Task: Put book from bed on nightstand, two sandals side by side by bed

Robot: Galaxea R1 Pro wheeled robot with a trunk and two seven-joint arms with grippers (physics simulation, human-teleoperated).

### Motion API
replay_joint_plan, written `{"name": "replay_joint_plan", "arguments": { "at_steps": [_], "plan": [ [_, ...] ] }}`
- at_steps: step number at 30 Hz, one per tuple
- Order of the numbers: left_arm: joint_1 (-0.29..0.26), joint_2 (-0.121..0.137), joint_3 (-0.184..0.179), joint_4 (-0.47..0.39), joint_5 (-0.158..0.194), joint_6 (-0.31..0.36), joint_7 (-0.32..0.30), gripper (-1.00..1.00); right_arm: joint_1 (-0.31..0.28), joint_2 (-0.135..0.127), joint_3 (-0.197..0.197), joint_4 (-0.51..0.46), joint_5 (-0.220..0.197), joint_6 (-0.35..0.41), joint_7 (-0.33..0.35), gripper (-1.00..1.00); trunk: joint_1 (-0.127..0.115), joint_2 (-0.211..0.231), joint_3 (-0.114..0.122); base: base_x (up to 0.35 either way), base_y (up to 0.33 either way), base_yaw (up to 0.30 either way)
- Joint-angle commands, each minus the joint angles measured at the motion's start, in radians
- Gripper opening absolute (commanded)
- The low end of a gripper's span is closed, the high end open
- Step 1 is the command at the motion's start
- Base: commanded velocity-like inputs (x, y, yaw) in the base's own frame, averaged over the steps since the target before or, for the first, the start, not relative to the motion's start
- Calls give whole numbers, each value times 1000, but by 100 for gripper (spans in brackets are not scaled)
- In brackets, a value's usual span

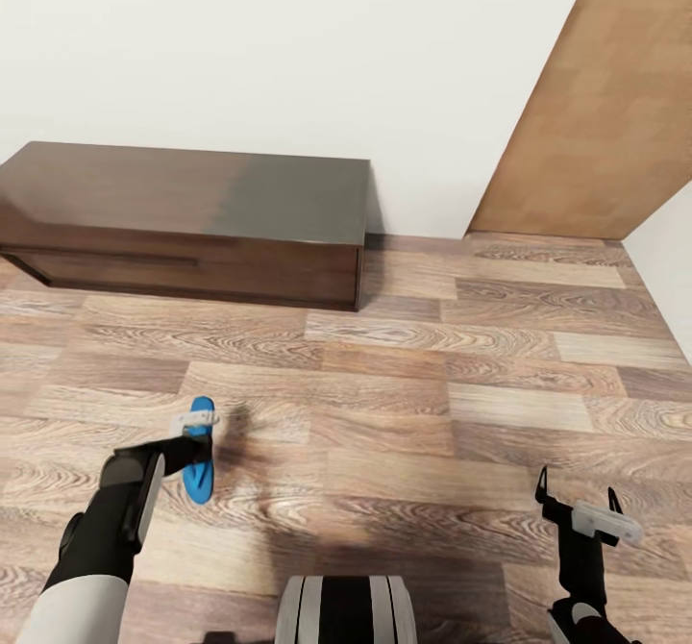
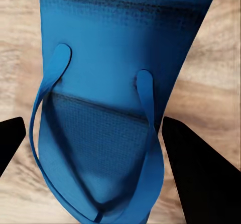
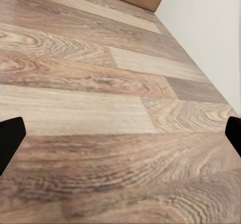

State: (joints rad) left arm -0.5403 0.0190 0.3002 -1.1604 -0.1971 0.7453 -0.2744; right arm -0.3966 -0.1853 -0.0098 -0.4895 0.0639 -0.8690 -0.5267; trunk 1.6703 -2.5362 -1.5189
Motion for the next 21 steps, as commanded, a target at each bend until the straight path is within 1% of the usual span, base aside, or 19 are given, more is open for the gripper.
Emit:
{"name": "replay_joint_plan", "arguments": {
  "at_steps": [1,7,12,21],
  "plan": [
    [-1,0,3,0,-12,2,-14,-100,0,0,-1,0,7,-1,-6,100,-1,0,3,0,0,0],
    [-1,-1,9,24,-12,2,-25,-100,-1,0,-1,0,7,-2,-6,100,-3,1,27,0,0,0],
    [-1,-2,10,27,-12,2,-26,-100,-1,3,-1,-3,11,-9,-6,100,-6,3,46,0,0,0],
    [0,-2,10,28,-12,2,-26,-100,0,9,-2,2,4,-10,-7,100,-10,5,81,0,0,0]
  ]
}}
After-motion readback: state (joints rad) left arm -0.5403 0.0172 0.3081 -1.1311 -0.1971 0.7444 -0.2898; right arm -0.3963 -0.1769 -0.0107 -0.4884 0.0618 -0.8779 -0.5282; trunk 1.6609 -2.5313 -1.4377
